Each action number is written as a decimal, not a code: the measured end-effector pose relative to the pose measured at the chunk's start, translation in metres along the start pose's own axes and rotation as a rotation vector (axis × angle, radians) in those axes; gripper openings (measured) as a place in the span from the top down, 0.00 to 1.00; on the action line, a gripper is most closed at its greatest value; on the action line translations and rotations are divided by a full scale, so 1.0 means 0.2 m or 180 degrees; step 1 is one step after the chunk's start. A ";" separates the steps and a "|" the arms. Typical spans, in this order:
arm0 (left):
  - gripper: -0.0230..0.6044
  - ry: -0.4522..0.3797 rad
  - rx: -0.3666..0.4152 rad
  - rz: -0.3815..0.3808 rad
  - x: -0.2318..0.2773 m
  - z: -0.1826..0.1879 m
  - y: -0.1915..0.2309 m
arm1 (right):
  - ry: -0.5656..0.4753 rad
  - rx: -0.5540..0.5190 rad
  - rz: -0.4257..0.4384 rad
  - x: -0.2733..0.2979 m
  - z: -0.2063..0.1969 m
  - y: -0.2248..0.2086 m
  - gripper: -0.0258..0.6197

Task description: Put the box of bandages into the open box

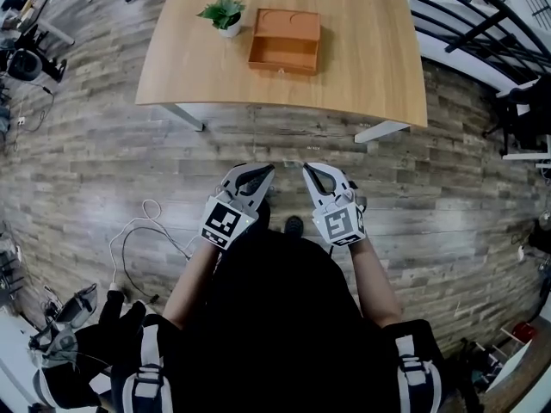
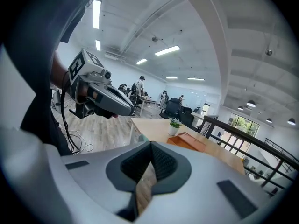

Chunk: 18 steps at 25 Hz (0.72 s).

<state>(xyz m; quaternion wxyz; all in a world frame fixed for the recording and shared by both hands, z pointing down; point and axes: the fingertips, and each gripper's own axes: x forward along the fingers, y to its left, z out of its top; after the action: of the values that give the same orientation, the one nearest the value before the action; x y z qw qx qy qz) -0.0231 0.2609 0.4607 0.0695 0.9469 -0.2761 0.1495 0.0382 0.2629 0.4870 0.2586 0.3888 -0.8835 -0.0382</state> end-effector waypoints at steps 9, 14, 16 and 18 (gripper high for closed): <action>0.93 0.0062 0.0064 -0.0106 0.00 -0.01 0.20 | 0.0009 0.0010 -0.0007 0.21 0.07 -0.03 0.92; 0.93 0.0107 0.0133 -0.0209 0.00 -0.02 0.30 | 0.0036 0.0073 -0.0102 0.30 0.08 -0.04 0.92; 0.93 0.0123 0.0165 -0.0268 0.00 -0.01 0.33 | 0.0033 0.0094 -0.0165 0.32 0.10 -0.05 0.92; 0.93 0.0126 0.0215 -0.0324 0.00 0.00 0.36 | 0.0024 0.0119 -0.0237 0.34 0.13 -0.06 0.92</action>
<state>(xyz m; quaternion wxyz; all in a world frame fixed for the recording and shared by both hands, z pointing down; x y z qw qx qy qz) -0.0632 0.2002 0.4646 0.0505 0.9583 -0.2211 0.1737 -0.0044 0.2021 0.4909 0.2529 0.4263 -0.8680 -0.0297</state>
